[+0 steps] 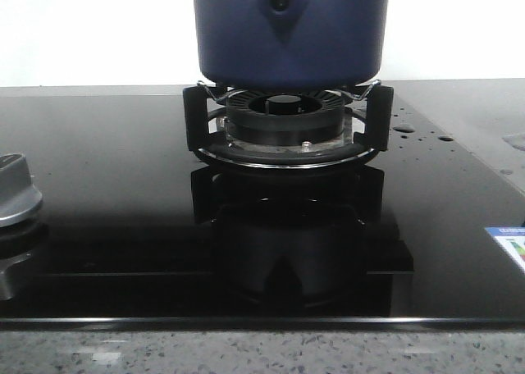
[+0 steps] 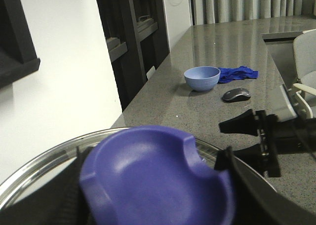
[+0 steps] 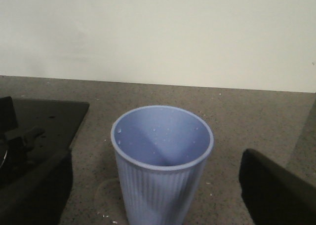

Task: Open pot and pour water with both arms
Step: 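Set the cup upright on the counter and open the right gripper, then lower the glass lid onto the saucepan with the left gripper and release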

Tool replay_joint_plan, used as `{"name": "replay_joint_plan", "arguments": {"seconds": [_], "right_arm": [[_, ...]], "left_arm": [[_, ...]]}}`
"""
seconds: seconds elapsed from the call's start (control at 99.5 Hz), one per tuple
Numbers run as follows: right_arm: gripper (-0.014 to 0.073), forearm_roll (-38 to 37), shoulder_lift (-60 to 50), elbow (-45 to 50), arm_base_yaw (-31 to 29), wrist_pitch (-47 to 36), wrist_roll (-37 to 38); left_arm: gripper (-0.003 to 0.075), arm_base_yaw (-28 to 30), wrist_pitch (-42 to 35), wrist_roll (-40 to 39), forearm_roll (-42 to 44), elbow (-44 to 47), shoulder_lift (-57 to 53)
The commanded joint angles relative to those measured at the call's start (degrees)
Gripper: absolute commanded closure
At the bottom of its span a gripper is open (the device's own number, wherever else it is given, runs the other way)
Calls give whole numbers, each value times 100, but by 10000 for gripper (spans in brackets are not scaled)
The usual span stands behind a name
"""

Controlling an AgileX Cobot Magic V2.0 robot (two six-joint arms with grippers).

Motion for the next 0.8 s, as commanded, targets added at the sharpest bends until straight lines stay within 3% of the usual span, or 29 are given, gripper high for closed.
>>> {"name": "replay_joint_plan", "arguments": {"seconds": [0.0,0.171,0.261,0.332,0.533,0.794], "right_arm": [[-25,0,-314,-337,-25,241,-11],[-20,92,-980,-647,-25,721,-11],[46,170,-1334,-863,-25,1079,-11],[163,204,-1585,-1054,-25,1428,-11],[666,246,-2109,-1375,-25,2146,-11],[659,262,-2297,-1375,-25,2501,-11]], "left_arm": [[478,-113,-180,-52,-576,-190,28],[478,-486,-518,222,-576,-190,438],[478,-649,-705,308,-576,-190,658],[478,-721,-812,308,-576,-190,827],[478,-720,-857,308,-705,-190,1268],[478,-720,-746,314,-809,-190,1689]]}}
